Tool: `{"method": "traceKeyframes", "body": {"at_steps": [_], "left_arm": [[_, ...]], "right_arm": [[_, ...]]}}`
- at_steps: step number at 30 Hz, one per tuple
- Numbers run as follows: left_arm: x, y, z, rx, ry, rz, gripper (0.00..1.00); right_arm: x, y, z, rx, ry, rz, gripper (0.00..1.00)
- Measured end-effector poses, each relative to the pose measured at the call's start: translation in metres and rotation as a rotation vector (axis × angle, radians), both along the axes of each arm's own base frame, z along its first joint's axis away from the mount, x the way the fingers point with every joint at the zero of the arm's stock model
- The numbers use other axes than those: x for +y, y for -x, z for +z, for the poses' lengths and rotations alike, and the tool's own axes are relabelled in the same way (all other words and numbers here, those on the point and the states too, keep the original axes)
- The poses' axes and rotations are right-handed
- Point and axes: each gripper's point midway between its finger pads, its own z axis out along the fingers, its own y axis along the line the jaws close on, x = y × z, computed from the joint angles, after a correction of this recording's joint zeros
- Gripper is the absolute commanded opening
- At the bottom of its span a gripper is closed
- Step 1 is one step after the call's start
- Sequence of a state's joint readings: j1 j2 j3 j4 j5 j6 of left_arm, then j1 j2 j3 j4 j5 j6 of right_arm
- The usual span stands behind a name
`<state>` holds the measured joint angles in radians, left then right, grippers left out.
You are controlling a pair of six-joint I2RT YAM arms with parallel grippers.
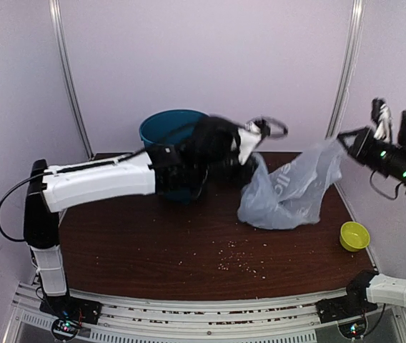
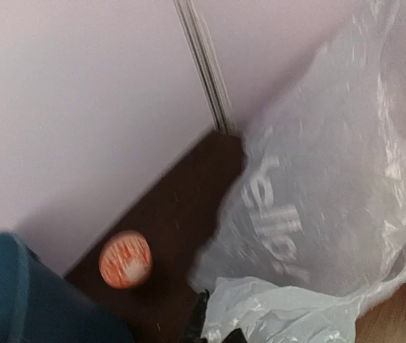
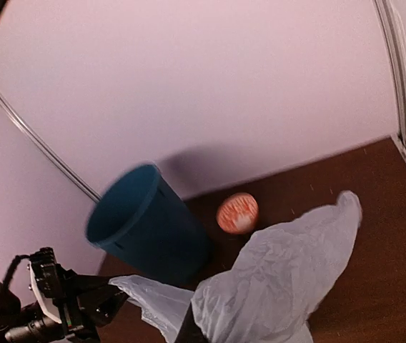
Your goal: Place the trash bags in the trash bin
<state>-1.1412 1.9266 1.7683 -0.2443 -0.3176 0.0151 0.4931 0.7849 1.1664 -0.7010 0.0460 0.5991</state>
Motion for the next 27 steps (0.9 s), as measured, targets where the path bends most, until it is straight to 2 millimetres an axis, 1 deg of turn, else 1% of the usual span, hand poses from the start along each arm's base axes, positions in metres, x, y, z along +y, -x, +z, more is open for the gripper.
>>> {"method": "traceKeyframes", "body": {"at_steps": [1,2,3,4,5,6,7,8,9,10,11,12,13,14,16,17,18,20,21,22,23,24,25,26,27], "left_arm": [[-0.004,-0.004,0.059,-0.059,0.112,0.005,0.0],[0.0,-0.006,0.124,-0.123,0.238,0.016,0.0],[0.012,-0.005,0.187,-0.183,0.367,0.031,0.0],[0.033,-0.003,0.245,-0.236,0.492,0.047,0.0],[0.055,-0.002,0.284,-0.266,0.587,0.064,0.0],[0.077,-0.001,0.311,-0.285,0.658,0.081,0.0],[0.095,-0.003,0.328,-0.291,0.707,0.095,0.0],[0.106,-0.007,0.334,-0.284,0.737,0.11,0.0],[0.116,-0.013,0.334,-0.269,0.758,0.122,0.0],[0.121,-0.021,0.328,-0.243,0.764,0.134,0.0],[0.121,-0.03,0.317,-0.214,0.758,0.144,0.0],[0.118,-0.038,0.302,-0.183,0.738,0.148,0.0],[0.108,-0.047,0.277,-0.134,0.704,0.147,0.0],[0.095,-0.055,0.247,-0.079,0.654,0.143,0.0],[0.068,-0.064,0.178,0.04,0.534,0.128,0.0],[0.053,-0.065,0.133,0.12,0.454,0.112,0.0],[0.045,-0.064,0.102,0.177,0.399,0.102,0.0],[0.035,-0.06,0.044,0.286,0.296,0.093,0.0],[0.032,-0.057,0.025,0.324,0.262,0.09,0.0],[0.031,-0.055,0.014,0.35,0.24,0.09,0.0],[0.03,-0.055,0.009,0.363,0.232,0.092,0.0],[0.029,-0.056,0.01,0.363,0.236,0.092,0.0],[0.028,-0.058,0.017,0.357,0.243,0.091,0.0],[0.024,-0.062,0.032,0.335,0.266,0.083,0.0],[0.019,-0.067,0.055,0.294,0.303,0.069,0.0]], "right_arm": [[-0.002,0.003,0.055,-0.119,-0.055,-0.001,0.0],[-0.006,0.008,0.108,-0.231,-0.104,-0.004,0.0],[-0.008,0.011,0.144,-0.306,-0.139,-0.007,0.0],[-0.01,0.012,0.174,-0.365,-0.167,-0.014,0.0],[-0.011,0.009,0.196,-0.401,-0.185,-0.026,0.0],[-0.011,0.004,0.207,-0.415,-0.193,-0.043,0.0],[-0.01,-0.004,0.21,-0.411,-0.195,-0.064,0.0],[-0.008,-0.017,0.206,-0.389,-0.19,-0.088,0.0],[-0.005,-0.028,0.197,-0.359,-0.18,-0.106,0.0],[-0.004,-0.04,0.183,-0.321,-0.166,-0.127,0.0],[-0.001,-0.051,0.166,-0.274,-0.155,-0.144,0.0],[0.003,-0.062,0.145,-0.225,-0.136,-0.153,0.0],[0.006,-0.071,0.125,-0.175,-0.123,-0.161,0.0],[0.009,-0.078,0.098,-0.112,-0.106,-0.17,0.0],[0.01,-0.083,0.057,-0.017,-0.079,-0.184,0.0],[0.009,-0.083,0.039,0.025,-0.068,-0.191,0.0],[0.008,-0.082,0.027,0.05,-0.063,-0.197,0.0],[0.003,-0.078,0.01,0.086,-0.056,-0.212,0.0],[0.0,-0.077,0.007,0.093,-0.053,-0.218,0.0],[-0.003,-0.076,0.005,0.093,-0.048,-0.224,0.0],[-0.006,-0.078,0.008,0.083,-0.044,-0.23,0.0],[-0.007,-0.08,0.01,0.074,-0.039,-0.232,0.0],[-0.008,-0.083,0.016,0.065,-0.024,-0.234,0.0],[-0.008,-0.088,0.025,0.049,-0.015,-0.233,0.0],[-0.007,-0.096,0.043,0.018,-0.012,-0.231,0.0]]}}
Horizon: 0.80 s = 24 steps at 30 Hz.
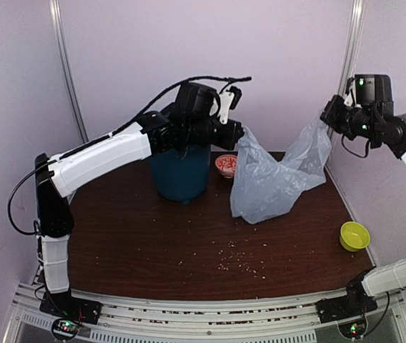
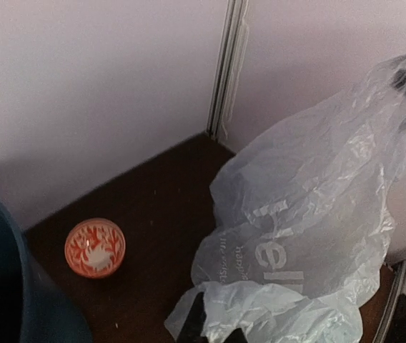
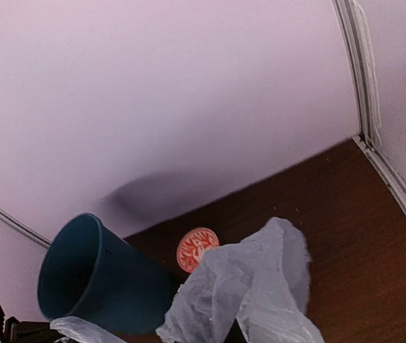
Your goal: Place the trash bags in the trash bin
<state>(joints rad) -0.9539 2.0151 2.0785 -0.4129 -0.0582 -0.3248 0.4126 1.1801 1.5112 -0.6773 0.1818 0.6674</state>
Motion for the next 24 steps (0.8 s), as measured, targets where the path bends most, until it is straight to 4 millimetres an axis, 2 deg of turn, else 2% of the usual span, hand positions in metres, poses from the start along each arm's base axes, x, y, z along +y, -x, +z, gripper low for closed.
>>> {"method": "traceKeyframes", "body": {"at_steps": [2,3,5,6,7,8,9,10,11,12,13,14,15,16,17,19,20,21,22,23,24], "left_arm": [[-0.004,-0.005,0.053,-0.108,0.086,-0.011,0.0],[-0.004,-0.003,0.089,-0.185,0.146,-0.025,0.0],[0.005,0.007,0.151,-0.327,0.255,-0.041,0.0],[0.013,0.016,0.183,-0.404,0.307,-0.046,0.0],[0.023,0.029,0.212,-0.479,0.353,-0.049,0.0],[0.033,0.045,0.24,-0.552,0.396,-0.055,0.0],[0.043,0.065,0.267,-0.623,0.436,-0.066,0.0],[0.051,0.083,0.287,-0.68,0.467,-0.076,0.0],[0.058,0.101,0.3,-0.723,0.487,-0.09,0.0],[0.062,0.115,0.304,-0.749,0.49,-0.103,0.0],[0.061,0.124,0.296,-0.753,0.466,-0.121,0.0],[0.056,0.131,0.278,-0.744,0.423,-0.132,0.0],[0.049,0.132,0.251,-0.722,0.355,-0.132,0.0],[0.039,0.126,0.21,-0.687,0.257,-0.106,0.0],[0.024,0.118,0.159,-0.632,0.139,-0.085,0.0],[0.0,0.096,0.028,-0.492,-0.171,-0.014,0.0],[-0.007,0.093,-0.067,-0.406,-0.394,-0.02,0.0],[0.0,0.096,-0.146,-0.338,-0.583,-0.04,0.0],[0.012,0.102,-0.197,-0.291,-0.717,-0.065,0.0],[0.027,0.107,-0.223,-0.258,-0.813,-0.078,0.0],[0.051,0.122,-0.278,-0.208,-0.968,-0.132,0.0]], "right_arm": [[0.005,-0.014,0.053,-0.107,0.0,0.01,0.0],[0.006,-0.017,0.085,-0.173,-0.009,0.016,0.0],[0.005,-0.007,0.151,-0.331,-0.039,0.033,0.0],[0.002,0.004,0.18,-0.408,-0.055,0.041,0.0],[-0.004,0.024,0.215,-0.508,-0.073,0.051,0.0],[-0.01,0.041,0.236,-0.574,-0.087,0.053,0.0],[-0.02,0.067,0.261,-0.66,-0.099,0.055,0.0],[-0.03,0.091,0.275,-0.72,-0.103,0.055,0.0],[-0.038,0.112,0.28,-0.76,-0.1,0.054,0.0],[-0.045,0.129,0.273,-0.773,-0.09,0.054,0.0],[-0.05,0.142,0.263,-0.776,-0.081,0.054,0.0],[-0.054,0.151,0.244,-0.775,-0.074,0.053,0.0],[-0.055,0.151,0.216,-0.732,-0.058,0.053,0.0],[-0.054,0.142,0.172,-0.655,-0.036,0.047,0.0],[-0.049,0.124,0.112,-0.521,-0.005,0.044,0.0],[-0.031,0.079,-0.033,-0.16,0.085,0.061,0.0],[-0.025,0.07,-0.101,0.018,0.124,0.08,0.0],[-0.019,0.071,-0.177,0.23,0.158,0.106,0.0],[-0.019,0.085,-0.232,0.399,0.178,0.121,0.0],[-0.024,0.117,-0.284,0.588,0.187,0.136,0.0],[-0.025,0.129,-0.288,0.62,0.174,0.141,0.0]]}}
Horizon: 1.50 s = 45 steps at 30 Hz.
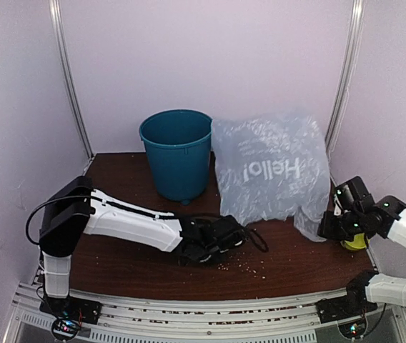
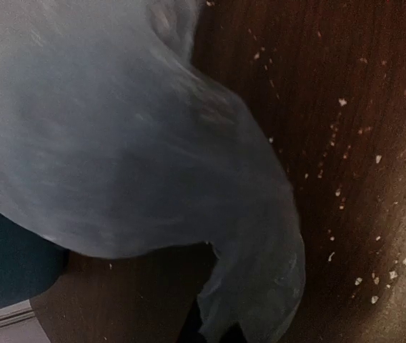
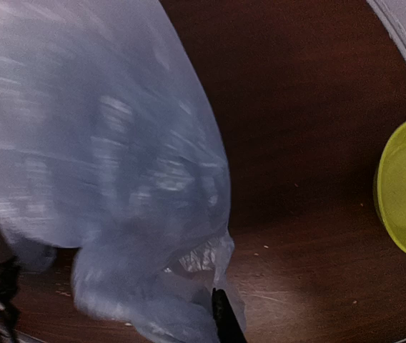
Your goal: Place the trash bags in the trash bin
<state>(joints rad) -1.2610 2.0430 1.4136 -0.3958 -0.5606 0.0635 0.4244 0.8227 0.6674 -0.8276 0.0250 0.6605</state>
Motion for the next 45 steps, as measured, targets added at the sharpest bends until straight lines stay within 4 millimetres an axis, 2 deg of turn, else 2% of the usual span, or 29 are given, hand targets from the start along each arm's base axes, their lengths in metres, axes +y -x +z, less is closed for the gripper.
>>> {"method": "traceKeyframes", "body": {"at_steps": [1,2,3,4,6,7,8,9,10,11,12,13,14,15,17,19,22,24,27,29,31,33,35,38,40,42,44,45], "left_arm": [[0.011,0.006,-0.008,0.016,-0.053,-0.006,0.0],[0.007,0.007,0.004,0.01,-0.019,-0.012,0.0],[-0.001,0.005,0.032,-0.007,0.061,-0.017,0.0],[-0.008,0.003,0.067,-0.028,0.154,-0.021,0.0],[-0.022,-0.002,0.187,-0.113,0.447,-0.024,0.0],[-0.024,-0.003,0.254,-0.16,0.612,-0.023,0.0],[-0.018,-0.004,0.318,-0.204,0.772,-0.018,0.0],[-0.006,-0.003,0.375,-0.241,0.92,-0.011,0.0],[0.01,-0.002,0.42,-0.269,1.041,-0.001,0.0],[0.024,-0.001,0.448,-0.285,1.129,0.007,0.0],[0.037,0.0,0.468,-0.295,1.194,0.018,0.0],[0.047,-0.001,0.477,-0.298,1.233,0.029,0.0],[0.05,-0.003,0.477,-0.293,1.244,0.04,0.0],[0.047,-0.006,0.468,-0.277,1.237,0.05,0.0],[0.033,-0.009,0.441,-0.234,1.196,0.056,0.0],[0.011,-0.016,0.395,-0.174,1.104,0.061,0.0],[-0.01,-0.023,0.333,-0.085,0.972,0.075,0.0],[-0.014,-0.028,0.308,-0.038,0.919,0.091,0.0],[-0.015,-0.038,0.295,0.011,0.896,0.115,0.0],[-0.019,-0.049,0.303,0.02,0.912,0.126,0.0],[-0.028,-0.063,0.325,0.004,0.957,0.129,0.0],[-0.035,-0.074,0.361,-0.041,1.025,0.103,0.0],[-0.036,-0.075,0.392,-0.086,1.078,0.057,0.0],[-0.029,-0.063,0.444,-0.182,1.166,-0.047,0.0],[-0.021,-0.051,0.469,-0.244,1.205,-0.098,0.0],[-0.009,-0.035,0.479,-0.28,1.233,-0.131,0.0],[-0.001,-0.026,0.467,-0.266,1.233,-0.129,0.0],[-0.001,-0.024,0.449,-0.236,1.214,-0.121,0.0]], "right_arm": [[0.001,0.007,0.015,-0.034,-0.042,-0.004,0.0],[0.004,0.005,0.048,-0.126,-0.103,-0.004,0.0],[0.007,0.001,0.088,-0.235,-0.164,-0.003,0.0],[0.012,-0.004,0.14,-0.363,-0.235,0.009,0.0],[0.014,-0.001,0.25,-0.627,-0.361,0.038,0.0],[0.014,0.004,0.297,-0.738,-0.405,0.057,0.0],[0.013,0.007,0.33,-0.815,-0.436,0.067,0.0],[0.013,0.008,0.353,-0.868,-0.454,0.073,0.0],[0.014,0.007,0.367,-0.899,-0.464,0.076,0.0],[0.016,0.002,0.373,-0.909,-0.464,0.079,0.0],[0.02,-0.006,0.372,-0.903,-0.459,0.081,0.0],[0.024,-0.014,0.366,-0.885,-0.45,0.083,0.0],[0.029,-0.025,0.355,-0.853,-0.438,0.083,0.0],[0.033,-0.033,0.345,-0.824,-0.428,0.081,0.0],[0.039,-0.046,0.324,-0.765,-0.416,0.073,0.0],[0.043,-0.056,0.305,-0.716,-0.405,0.063,0.0],[0.042,-0.059,0.297,-0.695,-0.403,0.037,0.0],[0.039,-0.061,0.298,-0.7,-0.399,0.019,0.0],[0.035,-0.072,0.3,-0.689,-0.359,-0.023,0.0],[0.033,-0.083,0.311,-0.697,-0.328,-0.042,0.0],[0.035,-0.1,0.345,-0.746,-0.301,-0.049,0.0],[0.04,-0.117,0.382,-0.817,-0.293,-0.044,0.0],[0.041,-0.124,0.42,-0.899,-0.285,-0.034,0.0],[0.036,-0.111,0.473,-1.044,-0.289,-0.014,0.0],[0.026,-0.086,0.499,-1.142,-0.289,0.007,0.0],[0.016,-0.061,0.502,-1.193,-0.271,0.023,0.0],[0.009,-0.047,0.469,-1.158,-0.231,0.035,0.0],[0.005,-0.041,0.443,-1.128,-0.216,0.031,0.0]]}}
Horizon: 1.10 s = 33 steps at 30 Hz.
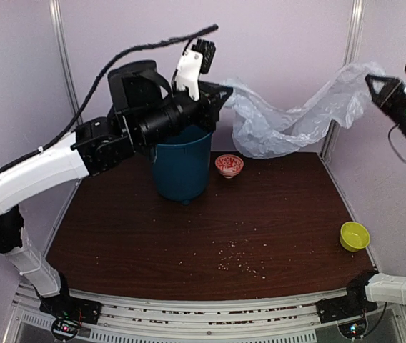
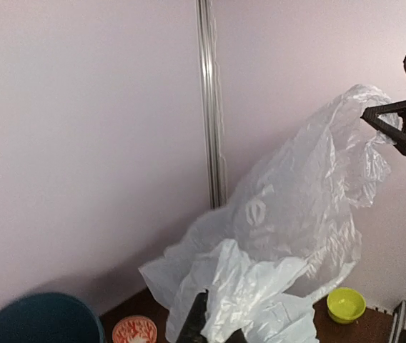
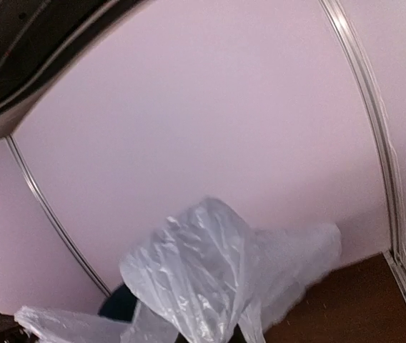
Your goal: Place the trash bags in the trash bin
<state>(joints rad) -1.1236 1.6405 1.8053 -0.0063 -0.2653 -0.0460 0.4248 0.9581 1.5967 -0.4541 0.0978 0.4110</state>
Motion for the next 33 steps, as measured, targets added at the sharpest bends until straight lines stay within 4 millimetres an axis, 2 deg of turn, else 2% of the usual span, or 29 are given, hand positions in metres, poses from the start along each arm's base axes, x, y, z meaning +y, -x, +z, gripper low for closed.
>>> {"method": "traceKeyframes", "body": {"at_steps": [1,3,4,5,7,8,9,10,11,12,14,15,16,18,19,20,21,23,26,28,30,33], "left_arm": [[-0.005,-0.001,-0.029,0.043,-0.046,-0.006,0.0],[-0.016,-0.005,-0.092,0.141,-0.137,-0.02,0.0],[-0.023,-0.007,-0.136,0.205,-0.202,-0.027,0.0],[-0.028,-0.007,-0.194,0.288,-0.298,-0.028,0.0],[-0.024,0.0,-0.281,0.414,-0.464,-0.029,0.0],[-0.016,0.007,-0.321,0.476,-0.554,-0.027,0.0],[-0.01,0.013,-0.34,0.513,-0.616,-0.026,0.0],[-0.008,0.015,-0.344,0.522,-0.636,-0.028,0.0],[-0.01,0.016,-0.335,0.515,-0.63,-0.032,0.0],[-0.018,0.013,-0.311,0.487,-0.596,-0.04,0.0],[-0.035,0.005,-0.247,0.402,-0.484,-0.052,0.0],[-0.043,-0.001,-0.196,0.336,-0.385,-0.054,0.0],[-0.044,-0.004,-0.16,0.292,-0.31,-0.05,0.0],[-0.036,-0.01,-0.095,0.224,-0.18,-0.036,0.0],[-0.027,-0.015,-0.063,0.192,-0.114,-0.018,0.0],[-0.02,-0.018,-0.048,0.178,-0.081,-0.003,0.0],[-0.012,-0.023,-0.035,0.167,-0.052,0.015,0.0],[-0.005,-0.03,-0.033,0.17,-0.045,0.039,0.0],[-0.007,-0.035,-0.054,0.197,-0.086,0.05,0.0],[-0.01,-0.035,-0.075,0.222,-0.129,0.05,0.0],[-0.012,-0.036,-0.094,0.243,-0.17,0.053,0.0],[-0.012,-0.036,-0.104,0.258,-0.199,0.054,0.0]], "right_arm": [[-0.003,0.002,-0.039,0.056,0.014,-0.011,0.0],[-0.001,-0.007,-0.134,0.246,0.055,-0.019,0.0],[0.004,-0.015,-0.193,0.376,0.087,-0.016,0.0],[0.008,-0.017,-0.262,0.545,0.124,-0.011,0.0],[0.011,-0.006,-0.357,0.81,0.183,0.009,0.0],[0.009,0.007,-0.389,0.918,0.2,0.013,0.0],[0.007,0.018,-0.399,0.971,0.2,0.017,0.0],[0.008,0.02,-0.388,0.952,0.18,0.026,0.0],[0.011,0.017,-0.362,0.896,0.15,0.041,0.0],[0.016,0.01,-0.32,0.801,0.106,0.062,0.0],[0.025,-0.002,-0.222,0.574,0.025,0.111,0.0],[0.03,-0.006,-0.174,0.464,-0.011,0.135,0.0],[0.033,-0.008,-0.121,0.339,-0.05,0.159,0.0],[0.034,-0.007,-0.066,0.202,-0.092,0.181,0.0],[0.035,-0.009,-0.054,0.172,-0.104,0.186,0.0],[0.037,-0.013,-0.05,0.161,-0.112,0.188,0.0],[0.04,-0.018,-0.055,0.176,-0.113,0.189,0.0],[0.046,-0.031,-0.08,0.238,-0.11,0.188,0.0],[0.053,-0.045,-0.129,0.362,-0.097,0.175,0.0],[0.053,-0.047,-0.145,0.409,-0.091,0.169,0.0],[0.052,-0.046,-0.145,0.412,-0.098,0.167,0.0],[0.05,-0.042,-0.135,0.387,-0.114,0.167,0.0]]}}
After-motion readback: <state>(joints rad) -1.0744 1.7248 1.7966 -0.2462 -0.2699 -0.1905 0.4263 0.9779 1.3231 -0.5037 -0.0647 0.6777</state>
